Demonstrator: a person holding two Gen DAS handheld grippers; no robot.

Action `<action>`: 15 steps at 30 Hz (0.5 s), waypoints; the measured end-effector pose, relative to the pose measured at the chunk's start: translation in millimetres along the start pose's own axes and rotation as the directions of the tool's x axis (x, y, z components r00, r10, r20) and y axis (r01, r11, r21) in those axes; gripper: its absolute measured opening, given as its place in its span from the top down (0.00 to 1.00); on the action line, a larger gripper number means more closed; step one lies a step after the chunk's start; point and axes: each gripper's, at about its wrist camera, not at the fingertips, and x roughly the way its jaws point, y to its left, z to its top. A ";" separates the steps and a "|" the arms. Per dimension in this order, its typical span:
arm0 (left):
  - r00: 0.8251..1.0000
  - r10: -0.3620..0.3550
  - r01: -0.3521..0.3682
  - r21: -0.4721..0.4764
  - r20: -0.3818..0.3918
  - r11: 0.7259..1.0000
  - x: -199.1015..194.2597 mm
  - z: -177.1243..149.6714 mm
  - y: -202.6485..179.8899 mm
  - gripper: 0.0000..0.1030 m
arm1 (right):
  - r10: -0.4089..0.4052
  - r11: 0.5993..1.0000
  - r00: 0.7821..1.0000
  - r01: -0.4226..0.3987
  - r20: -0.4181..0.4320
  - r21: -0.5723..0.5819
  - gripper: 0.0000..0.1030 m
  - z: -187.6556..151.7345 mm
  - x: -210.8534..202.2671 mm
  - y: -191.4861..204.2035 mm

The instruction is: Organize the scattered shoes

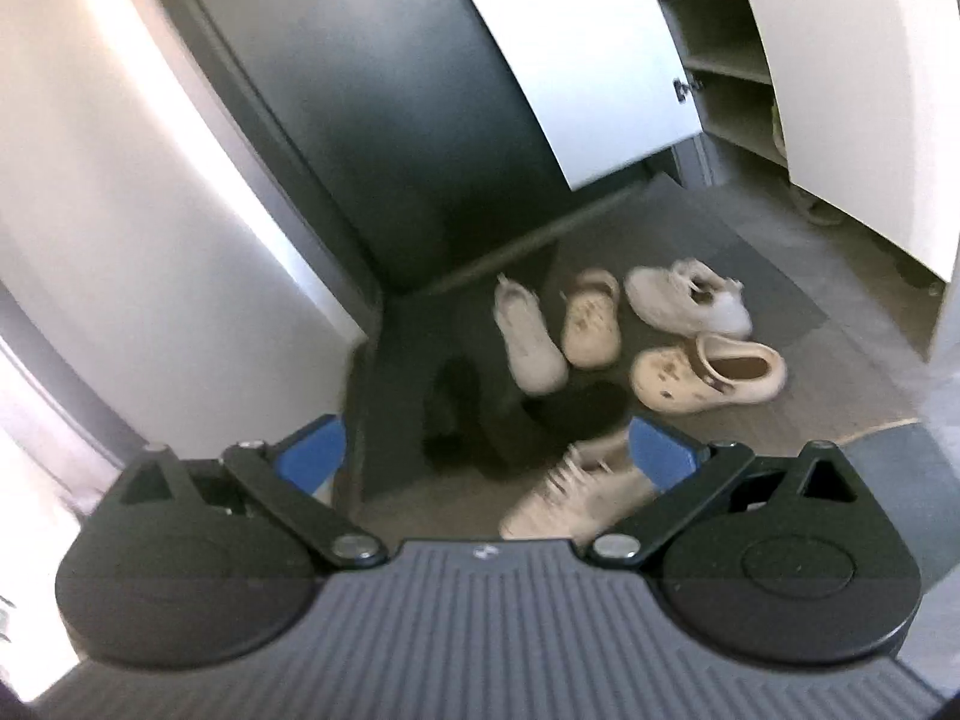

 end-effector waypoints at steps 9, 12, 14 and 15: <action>0.994 -0.022 0.062 0.381 -0.107 0.922 136.1 -16.7 -94.8 0.36 | 0.116 0.982 0.992 -0.123 0.057 0.142 0.00 -5.3 -4.7 -38.4; 0.984 -0.062 0.123 0.379 -0.168 0.917 179.9 -22.0 -109.4 0.36 | 0.104 0.980 0.994 -0.108 0.035 0.168 0.00 -6.9 -4.0 -49.7; 0.976 -0.082 0.156 0.381 -0.203 0.911 211.4 -25.3 -120.0 0.45 | 0.133 0.962 0.991 -0.137 0.033 0.238 0.00 -5.2 -1.7 -57.9; 0.973 -0.085 0.163 0.379 -0.215 0.911 226.0 -24.5 -123.5 0.48 | 0.149 0.949 0.988 -0.152 0.029 0.275 0.00 -5.4 0.7 -62.5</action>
